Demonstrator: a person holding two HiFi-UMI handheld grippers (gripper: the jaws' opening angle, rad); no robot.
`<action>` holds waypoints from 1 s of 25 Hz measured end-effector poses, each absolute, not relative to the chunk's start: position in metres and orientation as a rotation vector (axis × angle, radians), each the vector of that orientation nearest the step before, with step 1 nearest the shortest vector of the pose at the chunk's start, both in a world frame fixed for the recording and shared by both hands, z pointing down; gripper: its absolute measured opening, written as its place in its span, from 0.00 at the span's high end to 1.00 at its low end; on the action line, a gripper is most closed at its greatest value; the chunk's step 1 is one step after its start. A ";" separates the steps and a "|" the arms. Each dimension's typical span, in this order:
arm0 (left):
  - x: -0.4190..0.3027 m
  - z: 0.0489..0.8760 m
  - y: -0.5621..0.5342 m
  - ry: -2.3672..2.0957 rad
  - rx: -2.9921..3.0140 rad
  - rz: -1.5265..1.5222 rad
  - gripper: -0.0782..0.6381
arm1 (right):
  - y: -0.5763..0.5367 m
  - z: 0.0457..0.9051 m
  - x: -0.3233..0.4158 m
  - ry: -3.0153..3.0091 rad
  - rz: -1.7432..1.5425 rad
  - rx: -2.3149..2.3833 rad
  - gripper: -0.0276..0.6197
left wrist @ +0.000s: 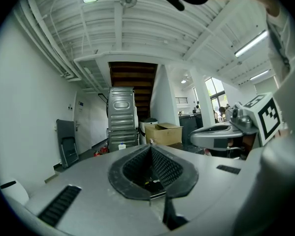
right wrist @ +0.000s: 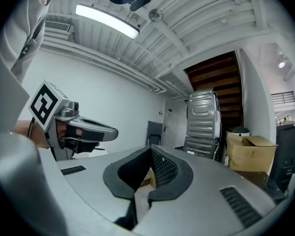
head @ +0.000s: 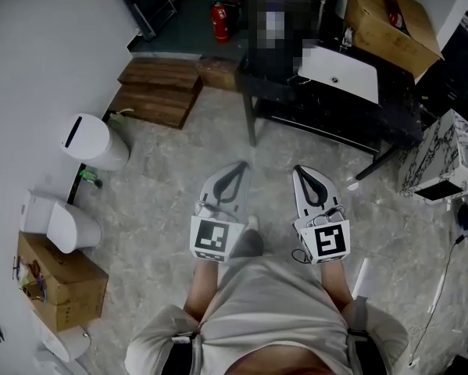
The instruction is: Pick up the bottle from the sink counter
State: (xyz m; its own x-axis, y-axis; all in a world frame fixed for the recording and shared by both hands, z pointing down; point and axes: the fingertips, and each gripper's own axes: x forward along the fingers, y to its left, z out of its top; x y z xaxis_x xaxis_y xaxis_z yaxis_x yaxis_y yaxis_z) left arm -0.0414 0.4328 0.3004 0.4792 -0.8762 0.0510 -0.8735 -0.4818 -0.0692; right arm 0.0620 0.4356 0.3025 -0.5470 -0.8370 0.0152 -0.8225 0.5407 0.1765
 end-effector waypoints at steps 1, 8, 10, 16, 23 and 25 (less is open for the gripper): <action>-0.043 0.301 0.424 1.578 -2.676 -0.123 0.89 | 0.427 0.302 0.060 -2.671 -0.228 1.442 0.96; -0.059 0.297 0.370 1.551 -2.694 -0.127 0.89 | 0.374 0.300 0.042 -2.652 -0.229 1.452 0.96; -0.065 0.296 0.356 1.551 -2.696 -0.120 0.89 | 0.361 0.300 0.036 -2.644 -0.222 1.459 0.96; -0.074 0.299 0.317 1.516 -2.729 -0.117 0.89 | 0.324 0.301 0.024 -2.616 -0.194 1.482 0.96; -0.087 0.303 0.279 1.474 -2.758 -0.115 0.89 | 0.289 0.302 0.009 -2.591 -0.184 1.520 0.96; -0.090 0.305 0.270 1.469 -2.764 -0.112 0.89 | 0.281 0.303 0.008 -2.585 -0.204 1.530 0.96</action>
State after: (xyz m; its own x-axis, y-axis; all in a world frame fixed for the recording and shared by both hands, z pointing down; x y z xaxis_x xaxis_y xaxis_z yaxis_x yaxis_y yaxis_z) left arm -0.0897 0.2698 0.3048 0.5573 -0.8282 0.0588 -0.8276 -0.5598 -0.0416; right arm 0.0081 0.2808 0.3027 -0.4771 -0.8778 0.0437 -0.8600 0.4765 0.1826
